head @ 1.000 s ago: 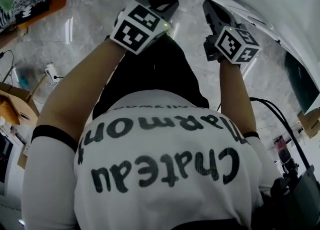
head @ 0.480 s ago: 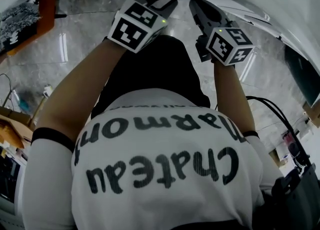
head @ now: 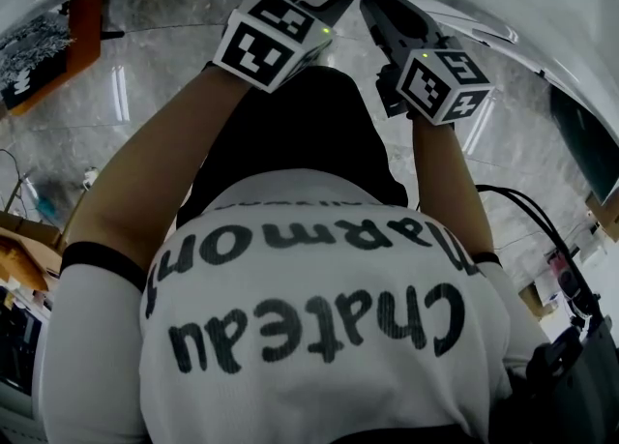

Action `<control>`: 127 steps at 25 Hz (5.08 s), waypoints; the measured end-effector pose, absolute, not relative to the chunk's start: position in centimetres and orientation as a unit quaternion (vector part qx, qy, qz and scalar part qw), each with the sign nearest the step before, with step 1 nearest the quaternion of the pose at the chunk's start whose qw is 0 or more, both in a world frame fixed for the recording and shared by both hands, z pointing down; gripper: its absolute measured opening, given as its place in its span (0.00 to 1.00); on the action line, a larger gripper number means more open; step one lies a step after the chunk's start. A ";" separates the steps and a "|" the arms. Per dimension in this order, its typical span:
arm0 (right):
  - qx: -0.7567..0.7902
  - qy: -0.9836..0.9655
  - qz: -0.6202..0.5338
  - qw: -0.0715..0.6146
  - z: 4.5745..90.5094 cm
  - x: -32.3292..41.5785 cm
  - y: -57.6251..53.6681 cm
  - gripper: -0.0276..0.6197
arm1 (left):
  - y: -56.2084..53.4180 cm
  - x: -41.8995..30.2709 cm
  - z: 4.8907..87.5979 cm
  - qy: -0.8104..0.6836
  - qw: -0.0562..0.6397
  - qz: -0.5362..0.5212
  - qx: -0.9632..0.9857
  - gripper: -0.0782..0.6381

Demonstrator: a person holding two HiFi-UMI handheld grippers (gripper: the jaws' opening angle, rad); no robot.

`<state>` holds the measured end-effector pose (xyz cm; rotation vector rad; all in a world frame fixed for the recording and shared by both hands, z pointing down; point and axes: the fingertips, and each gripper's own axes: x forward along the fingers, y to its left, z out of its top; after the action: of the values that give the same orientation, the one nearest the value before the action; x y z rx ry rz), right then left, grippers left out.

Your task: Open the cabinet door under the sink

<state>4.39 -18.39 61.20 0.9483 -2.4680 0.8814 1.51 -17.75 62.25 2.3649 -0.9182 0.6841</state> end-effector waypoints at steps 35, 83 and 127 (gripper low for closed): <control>0.277 -0.860 0.203 0.376 61.4 3.7 -15.0 0.12 | -14.3 3.4 63.7 -0.259 0.142 0.376 0.878 0.24; 0.130 -0.847 0.135 0.497 62.5 9.5 -3.2 0.16 | 0.5 -2.2 64.8 -0.124 0.117 0.456 0.874 0.25; 0.061 -0.795 0.099 0.595 63.6 17.5 2.2 0.16 | 9.6 -17.4 65.6 -0.089 0.127 0.572 0.806 0.25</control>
<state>17.45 2.17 63.58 0.1418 -1.8465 0.2303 -17.42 9.59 65.59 2.3461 -0.2584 1.6640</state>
